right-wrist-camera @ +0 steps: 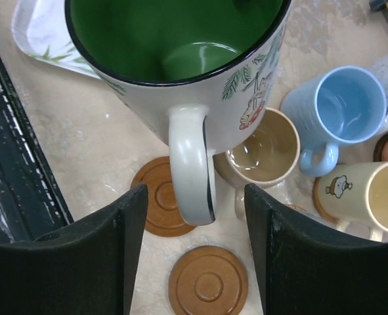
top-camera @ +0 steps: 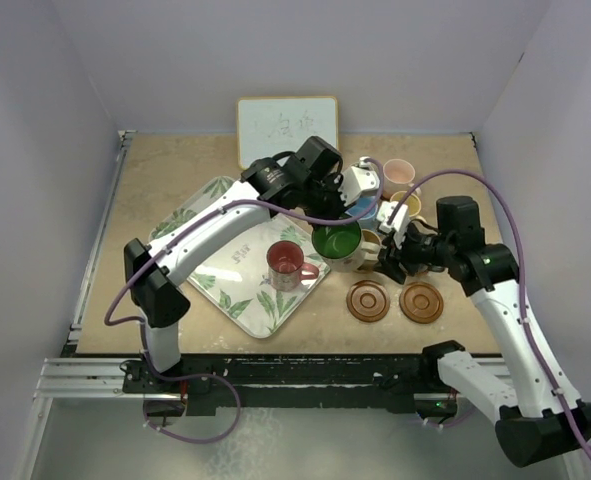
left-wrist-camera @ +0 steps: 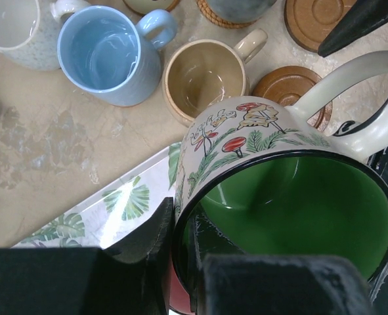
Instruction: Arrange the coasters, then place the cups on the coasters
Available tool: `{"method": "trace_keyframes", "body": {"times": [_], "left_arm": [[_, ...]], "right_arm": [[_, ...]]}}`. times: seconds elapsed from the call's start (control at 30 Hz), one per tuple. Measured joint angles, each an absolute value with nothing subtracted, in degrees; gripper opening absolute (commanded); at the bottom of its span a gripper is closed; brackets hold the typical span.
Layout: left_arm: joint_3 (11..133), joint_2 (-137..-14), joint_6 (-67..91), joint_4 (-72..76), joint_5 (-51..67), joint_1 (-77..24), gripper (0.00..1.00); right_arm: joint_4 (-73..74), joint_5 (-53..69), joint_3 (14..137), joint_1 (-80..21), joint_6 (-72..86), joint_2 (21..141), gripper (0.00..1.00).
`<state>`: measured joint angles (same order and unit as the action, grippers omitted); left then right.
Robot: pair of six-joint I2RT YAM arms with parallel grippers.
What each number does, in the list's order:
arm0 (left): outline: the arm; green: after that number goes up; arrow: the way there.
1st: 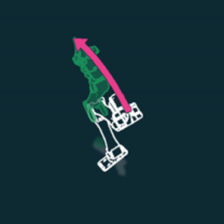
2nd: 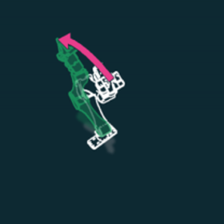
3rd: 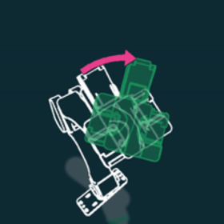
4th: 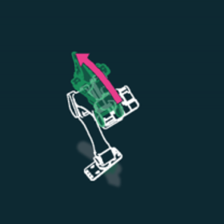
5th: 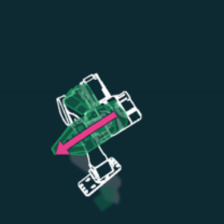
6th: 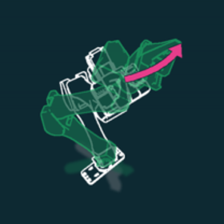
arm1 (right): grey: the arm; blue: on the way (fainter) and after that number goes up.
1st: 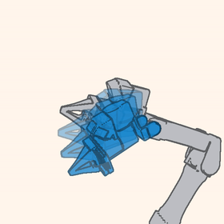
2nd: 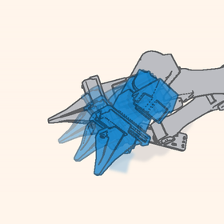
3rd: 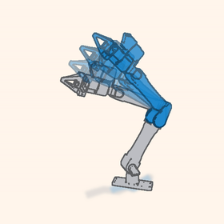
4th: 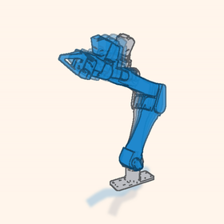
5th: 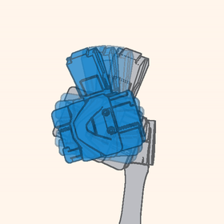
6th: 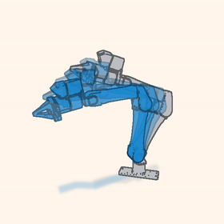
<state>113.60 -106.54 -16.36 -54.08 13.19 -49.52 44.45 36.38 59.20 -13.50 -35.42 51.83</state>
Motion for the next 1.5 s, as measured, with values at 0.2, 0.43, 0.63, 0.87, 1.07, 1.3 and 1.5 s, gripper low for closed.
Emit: {"method": "trace_keyframes", "body": {"times": [0.2, 0.43, 0.63, 0.87, 1.07, 1.3, 1.5], "left_arm": [[115.07, -107.85, -15.62, -55.86, 13.13, -49.54, 0.03], [117.16, -109.36, -15.51, -57.32, 13.74, -49.58, 0.03], [118.02, -110.41, -15.44, -58.22, 15.03, -49.76, 0.03], [118.52, -111.96, -15.38, -58.87, 16.05, -50.28, 0.03], [119.48, -112.53, -15.35, -59.4, 16.4, -50.33, 0.03], [119.92, -112.55, -15.09, -59.51, 17.15, -50.33, 0.03], [119.92, -112.62, -14.55, -59.59, 16.93, -50.28, 0.03]], "right_arm": [[43.35, 32.64, 58.37, -15.07, -36.58, 51.62, 0.6], [43.18, 29.23, 58.19, -17.98, -38.11, 51.92, 0.58], [42.83, 27.42, 58.17, -19.94, -38.61, 53.32, 0.56], [42.44, 26.37, 58.15, -21.15, -38.98, 55.29, 0.52], [42.37, 26.0, 58.02, -22.24, -39.2, 56.51, 0.48], [41.3, 25.26, 56.84, -22.52, -39.22, 56.64, 0.31], [40.77, 24.97, 55.7, -22.61, -38.48, 56.73, 0.0]]}}
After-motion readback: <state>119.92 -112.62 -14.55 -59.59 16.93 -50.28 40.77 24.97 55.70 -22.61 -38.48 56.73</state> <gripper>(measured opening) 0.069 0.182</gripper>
